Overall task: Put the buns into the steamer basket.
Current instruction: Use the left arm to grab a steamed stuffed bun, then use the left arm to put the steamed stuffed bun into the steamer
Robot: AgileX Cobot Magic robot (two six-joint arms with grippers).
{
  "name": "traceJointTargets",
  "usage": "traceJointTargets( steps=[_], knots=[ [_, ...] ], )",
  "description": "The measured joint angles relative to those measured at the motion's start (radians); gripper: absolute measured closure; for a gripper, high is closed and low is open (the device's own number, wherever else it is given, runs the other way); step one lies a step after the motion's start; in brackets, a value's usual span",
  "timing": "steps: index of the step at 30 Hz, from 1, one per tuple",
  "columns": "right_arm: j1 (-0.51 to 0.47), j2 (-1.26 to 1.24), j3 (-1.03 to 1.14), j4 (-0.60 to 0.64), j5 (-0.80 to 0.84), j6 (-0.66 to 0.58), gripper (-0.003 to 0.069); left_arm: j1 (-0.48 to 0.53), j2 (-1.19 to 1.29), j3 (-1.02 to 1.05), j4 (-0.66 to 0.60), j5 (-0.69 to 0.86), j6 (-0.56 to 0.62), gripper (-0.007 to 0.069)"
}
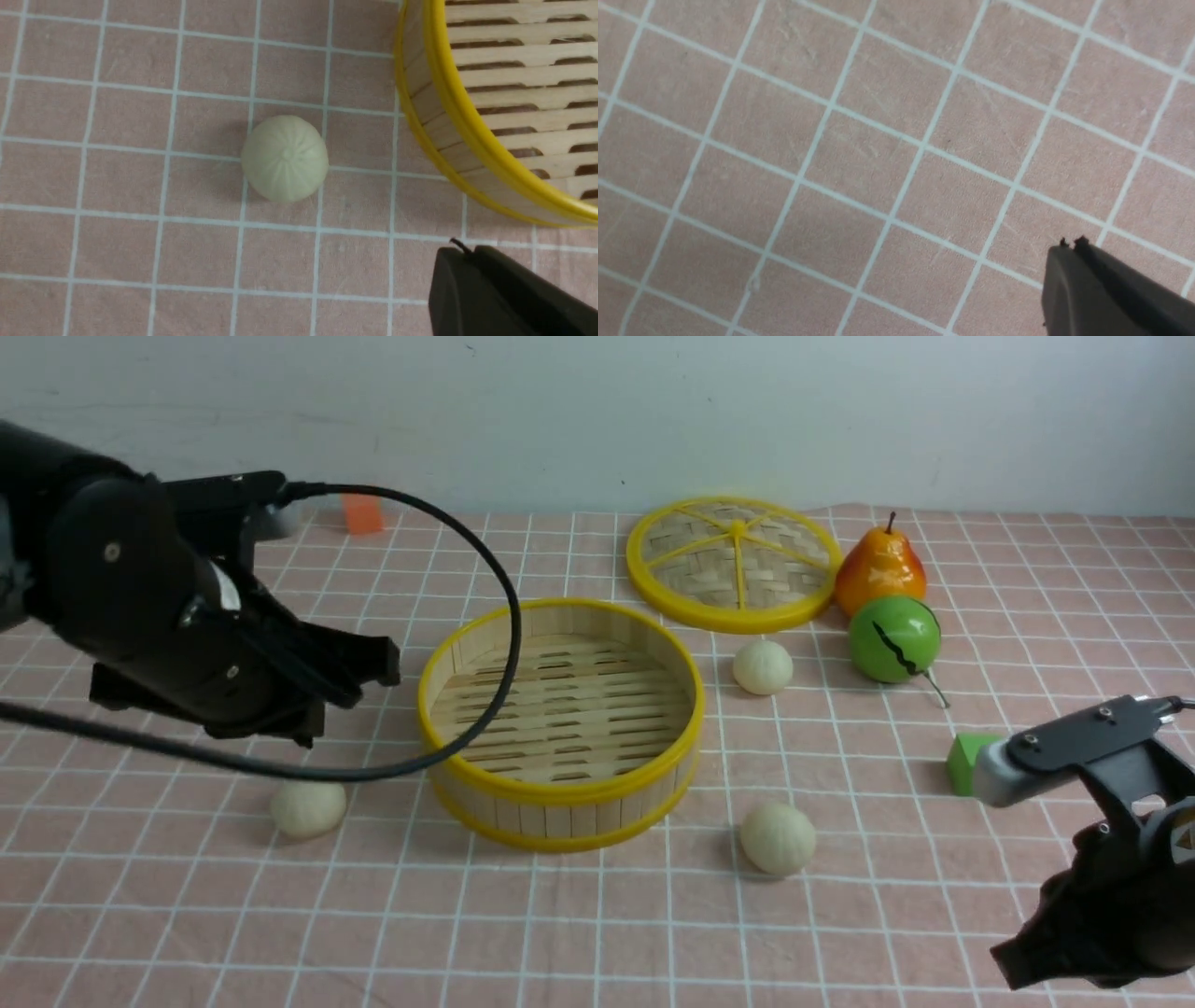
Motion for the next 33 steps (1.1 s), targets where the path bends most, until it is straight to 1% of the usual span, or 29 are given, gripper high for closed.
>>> traceJointTargets(
  steps=[2,3,6,10,14,16,18,20,21,22,23,25,26,28,31,33],
  knots=[
    [0.000,0.000,-0.001,0.004,0.000,-0.014,0.0669,0.032,0.052,-0.031,-0.011,0.007,0.014,0.0544],
    [0.000,0.000,-0.001,0.005,0.000,-0.015,0.0669,0.036,0.057,-0.034,-0.013,0.007,0.016,0.0537],
    [0.000,0.000,-0.001,0.012,0.000,-0.024,0.0664,0.102,0.154,-0.072,-0.026,0.005,0.023,0.0390],
    [0.000,0.000,-0.001,0.022,-0.001,-0.027,0.0661,0.121,0.245,-0.085,-0.003,-0.012,0.026,0.0240],
    [0.000,0.000,-0.001,0.049,-0.014,-0.027,0.0659,0.121,0.314,-0.085,0.010,-0.054,0.026,0.0197],
    [0.000,0.000,-0.001,0.064,-0.017,-0.027,0.0658,0.121,0.343,-0.085,0.015,-0.063,0.026,0.0208],
    [0.000,0.000,-0.001,0.073,-0.021,-0.028,0.0657,0.121,0.358,-0.085,0.015,-0.068,0.026,0.0241],
    [0.000,0.000,-0.001,0.082,-0.029,-0.028,0.0655,0.121,0.368,-0.085,0.017,-0.090,0.026,0.0326],
    [0.000,0.000,-0.001,0.088,-0.034,-0.028,0.0655,0.121,0.369,-0.085,0.018,-0.104,0.026,0.0385],
    [0.000,0.000,-0.001,0.091,-0.036,-0.028,0.0654,0.121,0.369,-0.085,0.020,-0.113,0.026,0.0427],
    [0.000,0.000,-0.001,0.092,-0.036,-0.028,0.0654,0.121,0.369,-0.085,0.020,-0.115,0.026,0.0438],
    [0.002,0.000,-0.001,0.097,-0.037,-0.028,0.0649,0.121,0.369,-0.085,0.021,-0.129,0.025,0.0571],
    [0.002,0.000,-0.001,0.098,-0.037,-0.028,0.0648,0.121,0.369,-0.085,0.021,-0.129,0.025,0.0580],
    [0.002,0.000,-0.001,0.105,-0.037,-0.028,0.0648,0.121,0.362,-0.092,0.013,-0.126,0.026,0.0631],
    [0.002,0.000,-0.001,0.105,-0.039,-0.028,0.0645,0.114,0.337,-0.124,-0.002,-0.095,0.034,0.0631],
    [0.002,0.000,-0.001,0.105,-0.048,-0.028,0.0642,0.088,0.285,-0.182,-0.007,-0.078,0.051,0.0631]
  ],
)
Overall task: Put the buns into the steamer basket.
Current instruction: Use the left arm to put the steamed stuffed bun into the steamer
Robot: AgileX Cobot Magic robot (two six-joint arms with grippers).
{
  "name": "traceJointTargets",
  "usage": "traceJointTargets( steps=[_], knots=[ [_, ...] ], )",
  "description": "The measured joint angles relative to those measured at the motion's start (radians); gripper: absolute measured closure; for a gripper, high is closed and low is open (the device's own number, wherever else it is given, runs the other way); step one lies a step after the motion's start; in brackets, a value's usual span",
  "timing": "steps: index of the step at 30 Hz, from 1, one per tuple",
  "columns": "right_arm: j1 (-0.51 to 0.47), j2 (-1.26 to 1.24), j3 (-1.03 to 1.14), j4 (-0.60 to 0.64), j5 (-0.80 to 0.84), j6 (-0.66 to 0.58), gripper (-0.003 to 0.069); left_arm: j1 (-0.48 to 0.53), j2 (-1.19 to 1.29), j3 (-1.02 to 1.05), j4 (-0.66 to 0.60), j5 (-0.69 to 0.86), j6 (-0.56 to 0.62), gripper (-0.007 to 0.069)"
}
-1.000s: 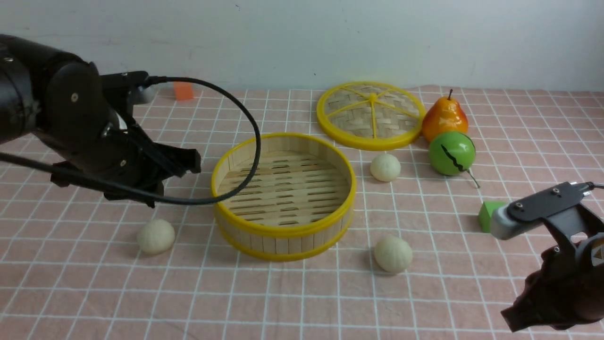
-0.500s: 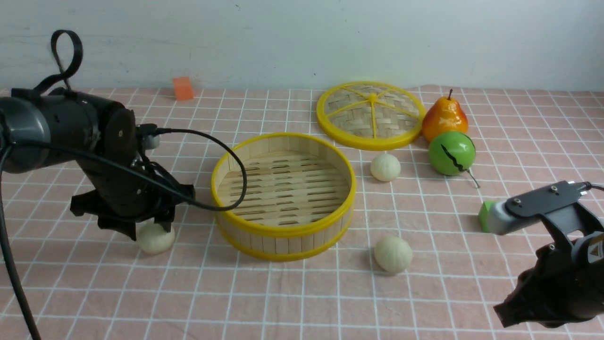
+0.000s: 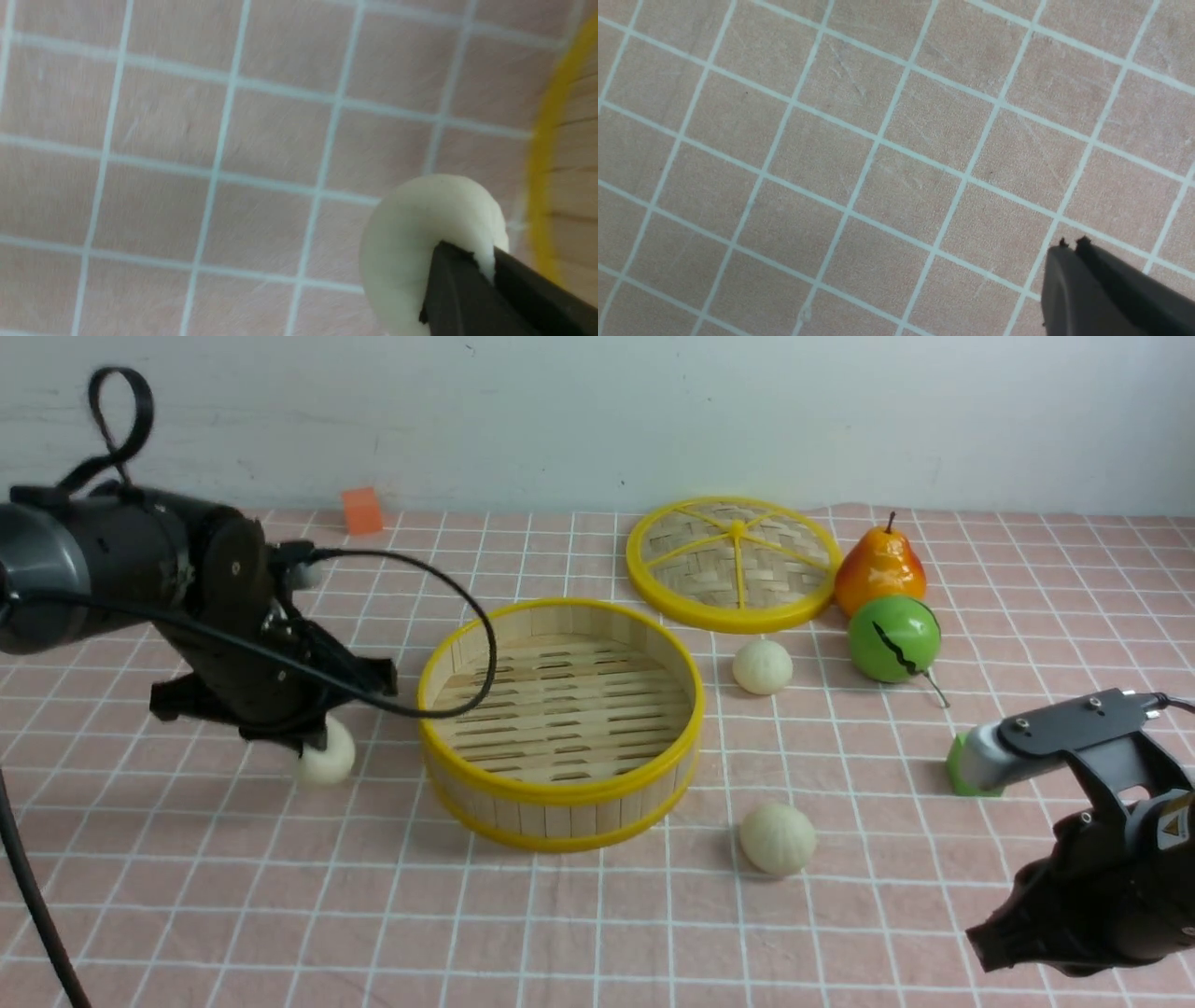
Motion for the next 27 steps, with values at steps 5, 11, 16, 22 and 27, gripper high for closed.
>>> traceJointTargets(
  steps=[5,11,16,22,27],
  knots=[
    [0.000,0.001,0.000,0.003,-0.031,0.000,0.0633,-0.132,-0.037,-0.227,-0.011,0.012,0.073,0.0631],
    [0.000,0.001,0.000,0.007,-0.040,0.000,0.0625,-0.164,0.124,-0.287,-0.007,0.038,0.076,0.0627],
    [0.000,0.001,0.000,0.006,-0.031,-0.015,0.0617,-0.164,0.265,-0.286,-0.004,0.050,0.076,0.0519],
    [0.000,0.047,-0.095,0.033,0.147,-0.025,0.0557,-0.165,0.268,-0.289,0.004,0.033,0.025,0.0195],
    [0.007,0.118,-0.210,0.065,0.187,-0.026,0.0426,-0.166,0.152,-0.286,0.006,0.110,0.013,0.0109]
  ],
)
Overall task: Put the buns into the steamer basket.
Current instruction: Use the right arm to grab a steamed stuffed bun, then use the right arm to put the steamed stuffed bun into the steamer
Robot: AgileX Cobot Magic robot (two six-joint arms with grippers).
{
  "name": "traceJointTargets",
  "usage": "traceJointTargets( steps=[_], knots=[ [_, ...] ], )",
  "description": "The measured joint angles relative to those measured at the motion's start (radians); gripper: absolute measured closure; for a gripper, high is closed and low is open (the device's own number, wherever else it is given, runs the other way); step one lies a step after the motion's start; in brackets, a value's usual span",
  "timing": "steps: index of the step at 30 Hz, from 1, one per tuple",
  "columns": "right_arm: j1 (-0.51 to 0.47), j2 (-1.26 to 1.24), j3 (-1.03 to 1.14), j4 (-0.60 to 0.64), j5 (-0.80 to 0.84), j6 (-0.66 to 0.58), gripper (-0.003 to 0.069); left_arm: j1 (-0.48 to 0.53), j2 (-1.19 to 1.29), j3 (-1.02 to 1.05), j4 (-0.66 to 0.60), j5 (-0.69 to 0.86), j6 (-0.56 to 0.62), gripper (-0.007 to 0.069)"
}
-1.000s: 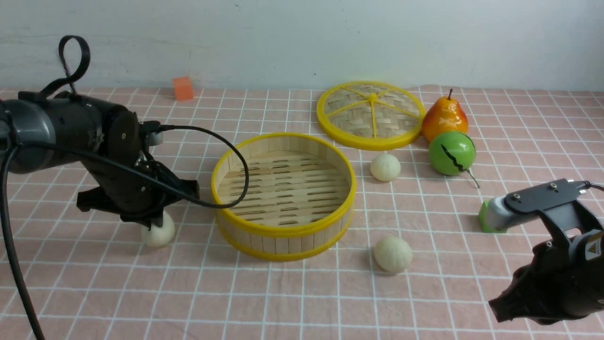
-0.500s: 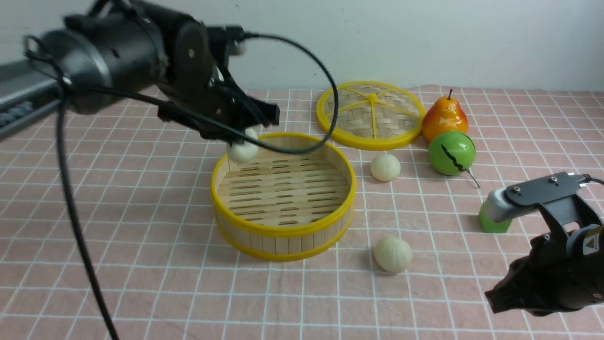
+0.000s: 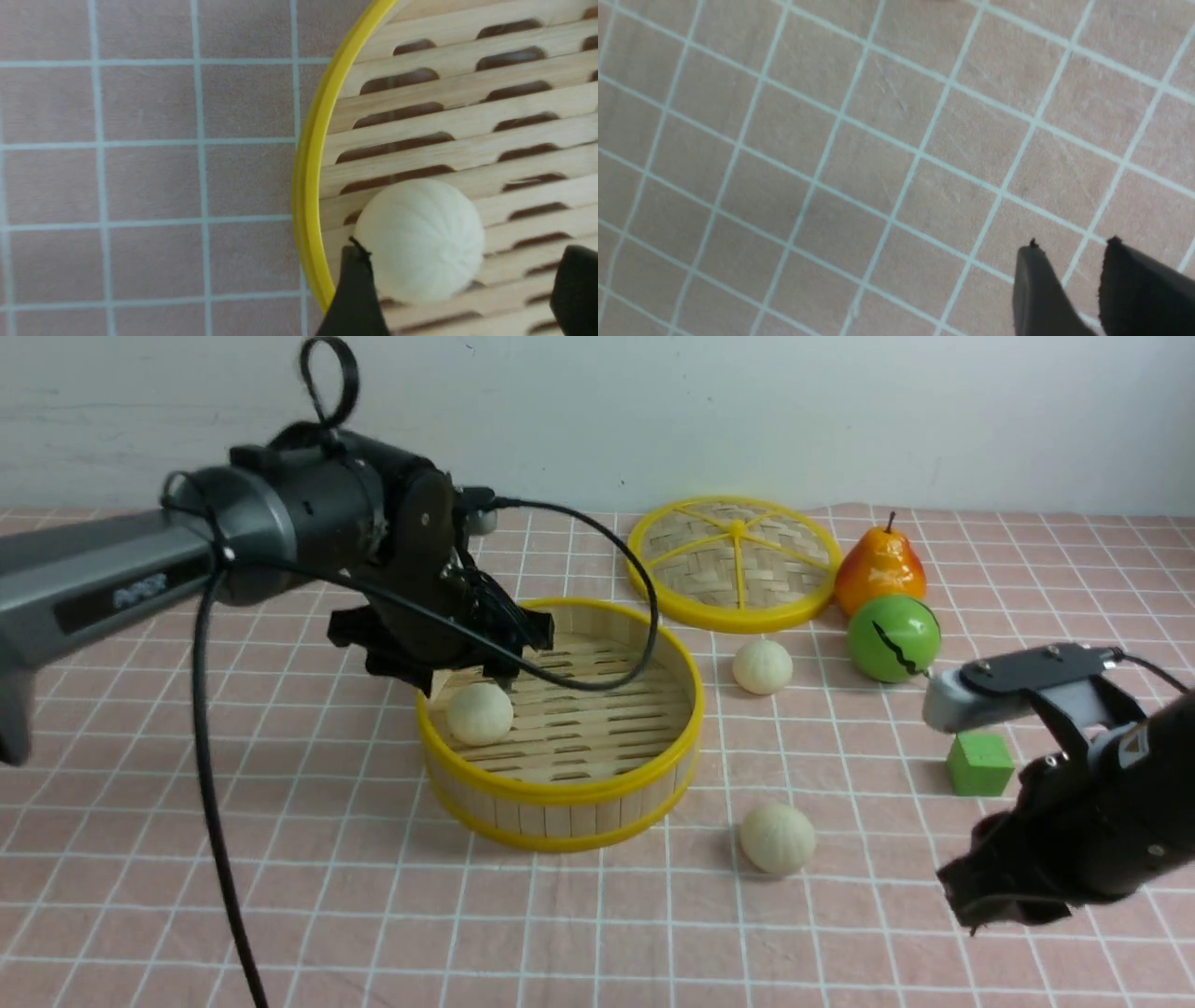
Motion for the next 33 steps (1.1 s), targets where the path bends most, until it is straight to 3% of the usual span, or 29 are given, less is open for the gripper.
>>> traceJointTargets(
  steps=[4,6,7,9,15,17,23,26,31,33],
  knots=[
    [0.054,0.092,-0.101,0.020,-0.005,0.000,0.0330,0.000,-0.241,0.023,-0.015,0.112,0.045,0.0191],
    [0.086,0.156,-0.150,-0.002,-0.019,0.000,0.0314,0.000,-0.392,0.083,-0.027,0.126,0.058,0.0262],
    [0.089,0.156,-0.155,-0.006,-0.021,0.000,0.0313,0.000,-0.407,0.091,-0.027,0.126,0.058,0.0262],
    [0.108,0.261,-0.225,-0.054,-0.036,0.018,0.0307,0.000,-0.614,0.229,-0.034,0.117,0.059,0.0363],
    [0.116,0.425,-0.372,-0.116,-0.039,0.043,0.0305,0.000,-0.999,0.582,-0.025,0.010,0.007,0.0531],
    [0.130,0.497,-0.438,-0.150,-0.017,0.044,0.0305,0.000,-1.158,0.731,0.007,-0.006,-0.023,0.0624],
    [0.144,0.596,-0.498,-0.172,0.010,0.045,0.0309,0.000,-1.360,0.875,0.090,0.049,-0.039,0.0638],
    [0.144,0.611,-0.500,-0.180,0.022,0.045,0.0366,0.000,-1.433,0.913,0.118,0.086,-0.039,0.0638],
    [0.144,0.612,-0.552,-0.207,0.090,0.032,0.0624,0.000,-1.582,1.005,0.142,0.140,-0.071,0.0638],
    [0.144,0.610,-0.603,-0.209,0.151,0.026,0.0643,0.000,-1.618,1.057,0.142,0.143,-0.105,0.0638]
  ],
)
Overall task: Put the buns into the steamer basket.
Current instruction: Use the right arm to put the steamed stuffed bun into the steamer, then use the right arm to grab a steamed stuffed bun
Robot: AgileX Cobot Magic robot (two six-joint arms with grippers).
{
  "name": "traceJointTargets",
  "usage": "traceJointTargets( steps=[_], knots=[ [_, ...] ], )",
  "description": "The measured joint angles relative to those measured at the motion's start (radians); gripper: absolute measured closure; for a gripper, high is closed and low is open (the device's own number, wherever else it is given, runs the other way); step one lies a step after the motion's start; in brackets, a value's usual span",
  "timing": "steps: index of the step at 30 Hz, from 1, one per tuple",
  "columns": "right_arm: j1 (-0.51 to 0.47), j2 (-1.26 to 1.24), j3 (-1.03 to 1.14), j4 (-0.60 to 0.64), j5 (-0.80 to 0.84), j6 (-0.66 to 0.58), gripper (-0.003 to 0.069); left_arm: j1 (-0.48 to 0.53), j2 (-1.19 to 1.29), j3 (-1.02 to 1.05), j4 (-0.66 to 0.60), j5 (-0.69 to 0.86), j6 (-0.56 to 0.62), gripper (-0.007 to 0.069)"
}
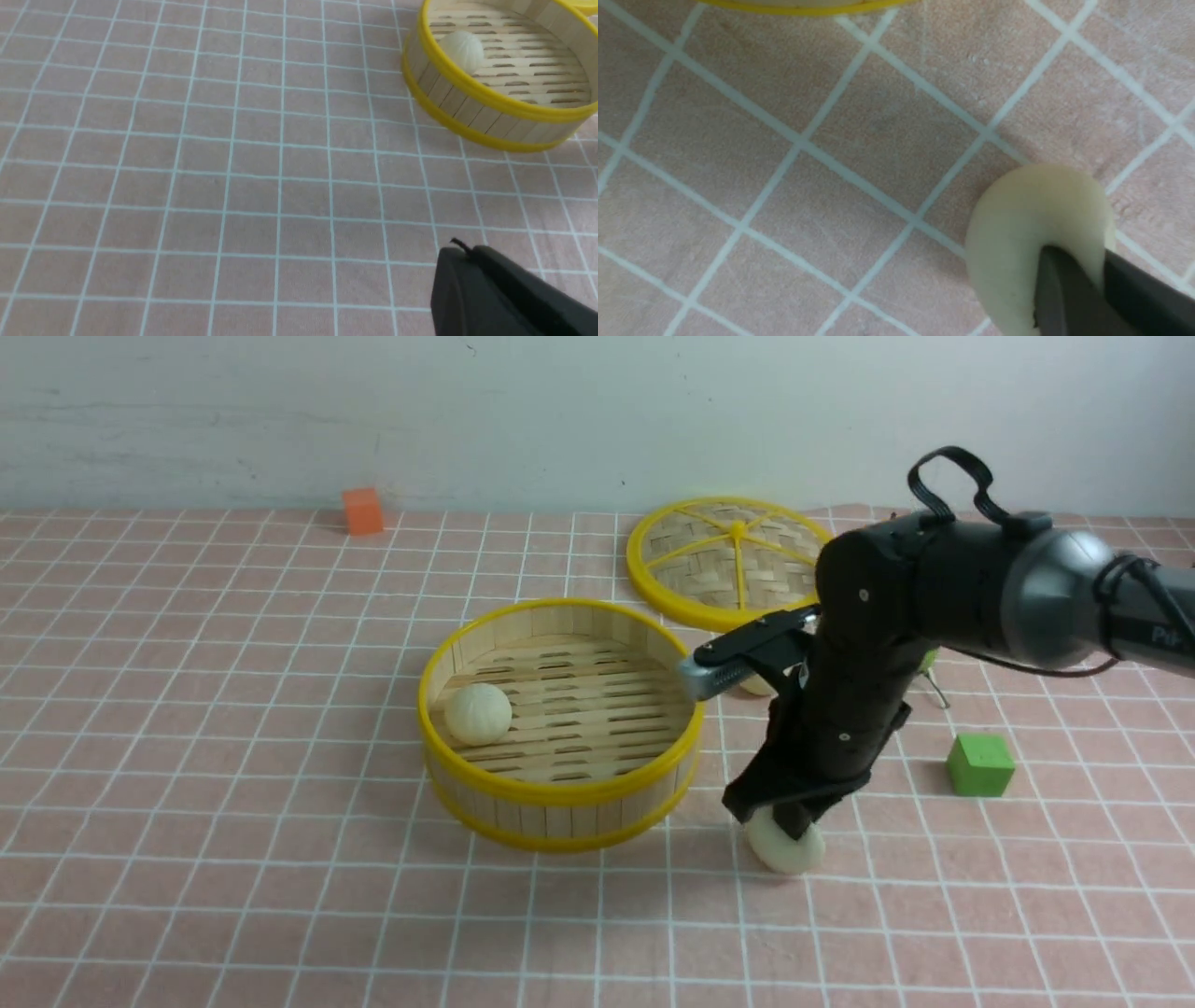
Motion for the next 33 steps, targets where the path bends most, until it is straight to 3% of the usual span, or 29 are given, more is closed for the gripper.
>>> traceJointTargets(
  steps=[5,11,18,27,30,33],
  knots=[
    [0.022,-0.014,-0.217,-0.001,0.101,-0.027,0.0643,0.000,-0.014,0.128,0.000,-0.062,-0.056,0.0638],
    [0.130,0.035,-0.408,-0.004,0.021,-0.129,0.0643,0.000,-0.001,0.182,0.000,-0.208,-0.065,0.0638],
    [0.204,0.207,-0.435,-0.064,-0.067,-0.183,0.0602,0.000,0.001,0.184,0.021,-0.247,-0.065,0.0638],
    [0.216,0.260,-0.531,-0.104,-0.019,-0.160,0.0163,0.000,0.001,0.192,0.060,-0.261,-0.066,0.0638],
    [0.198,0.245,-0.635,-0.105,0.040,-0.145,0.0087,0.000,0.001,0.201,0.067,-0.278,-0.066,0.0638],
    [0.163,0.227,-0.709,-0.105,0.080,-0.142,0.0067,0.000,0.001,0.206,0.071,-0.286,-0.066,0.0638]
  ],
)
